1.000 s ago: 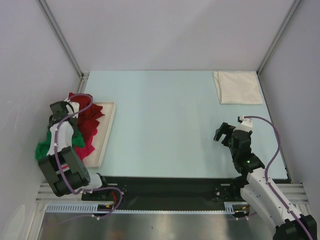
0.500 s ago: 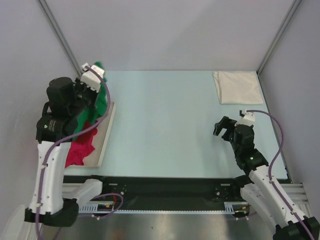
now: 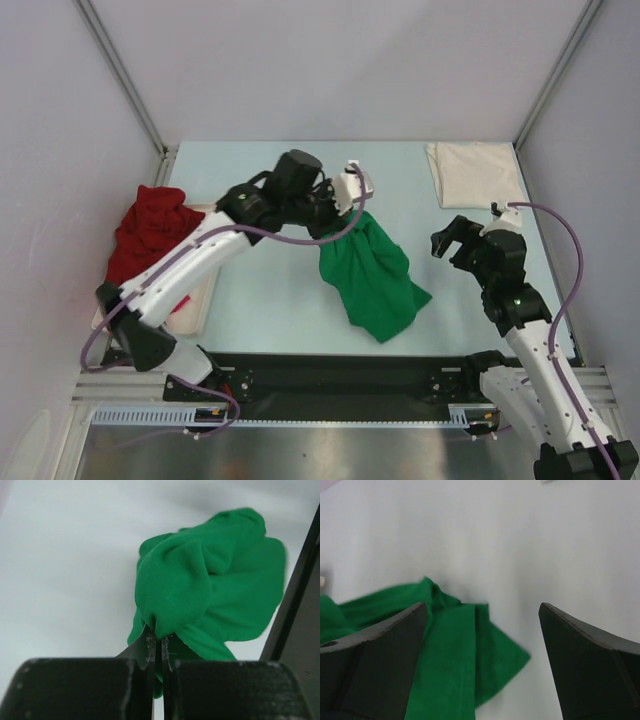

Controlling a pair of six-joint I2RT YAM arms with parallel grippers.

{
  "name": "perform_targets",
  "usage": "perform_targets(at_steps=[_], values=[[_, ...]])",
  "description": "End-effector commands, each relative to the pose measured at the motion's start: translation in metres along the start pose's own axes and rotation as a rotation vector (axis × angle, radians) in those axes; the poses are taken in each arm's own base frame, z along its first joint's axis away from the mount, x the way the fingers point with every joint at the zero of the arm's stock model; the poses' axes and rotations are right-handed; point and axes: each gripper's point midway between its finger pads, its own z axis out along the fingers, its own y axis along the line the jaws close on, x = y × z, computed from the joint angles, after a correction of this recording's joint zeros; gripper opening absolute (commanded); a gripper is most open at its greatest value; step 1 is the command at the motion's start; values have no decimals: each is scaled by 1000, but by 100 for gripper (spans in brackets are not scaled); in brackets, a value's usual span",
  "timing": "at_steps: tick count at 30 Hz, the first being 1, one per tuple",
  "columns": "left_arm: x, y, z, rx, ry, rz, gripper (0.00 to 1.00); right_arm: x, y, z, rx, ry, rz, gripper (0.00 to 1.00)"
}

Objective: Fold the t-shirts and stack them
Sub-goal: Move the tshirt to the center of the board

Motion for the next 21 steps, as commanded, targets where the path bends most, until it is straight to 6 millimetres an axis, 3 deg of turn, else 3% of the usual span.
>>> perform_targets(at_steps=[1, 2, 4, 5, 6, 8, 9, 10, 11, 13, 15, 17, 18, 19, 20, 21], values=[[0, -6, 41, 81, -45, -32, 0, 7, -9, -2, 39, 86, 37, 100], [18, -7, 68, 115, 10, -55, 0, 4, -17, -1, 63, 81, 54, 100], [28, -8, 90, 162, 36, -72, 0, 1, -25, 1, 91, 79, 73, 100], [44, -7, 111, 182, 79, -90, 1, 4, -24, 0, 80, 93, 86, 100], [42, 0, 119, 175, 68, -90, 5, 3, -28, 1, 91, 90, 97, 100], [58, 19, 137, 146, 101, -112, 36, 4, -29, 1, 94, 102, 104, 100], [54, 31, 138, 128, 89, -118, 51, 7, -31, 2, 101, 112, 104, 100], [58, 49, 134, 99, 88, -146, 77, 11, -33, 3, 110, 133, 103, 100], [56, 54, 130, 110, 75, -173, 98, 15, -35, 4, 118, 150, 106, 100], [56, 76, 105, 90, 48, -221, 100, 27, -35, 7, 118, 208, 114, 100], [57, 77, 74, 91, 14, -223, 100, 43, -34, 13, 108, 285, 116, 100], [71, 88, 49, 38, 6, -221, 100, 59, -24, 17, 65, 358, 110, 99], [101, 85, 48, 11, 64, -238, 100, 65, -18, 18, 53, 378, 101, 100], [105, 87, 31, -42, 61, -222, 100, 75, -15, 20, 64, 399, 70, 100], [120, 85, 28, -64, 96, -214, 100, 85, -15, 22, 89, 427, 54, 100], [154, 76, 28, -79, 176, -232, 100, 93, -17, 23, 117, 448, 49, 100]])
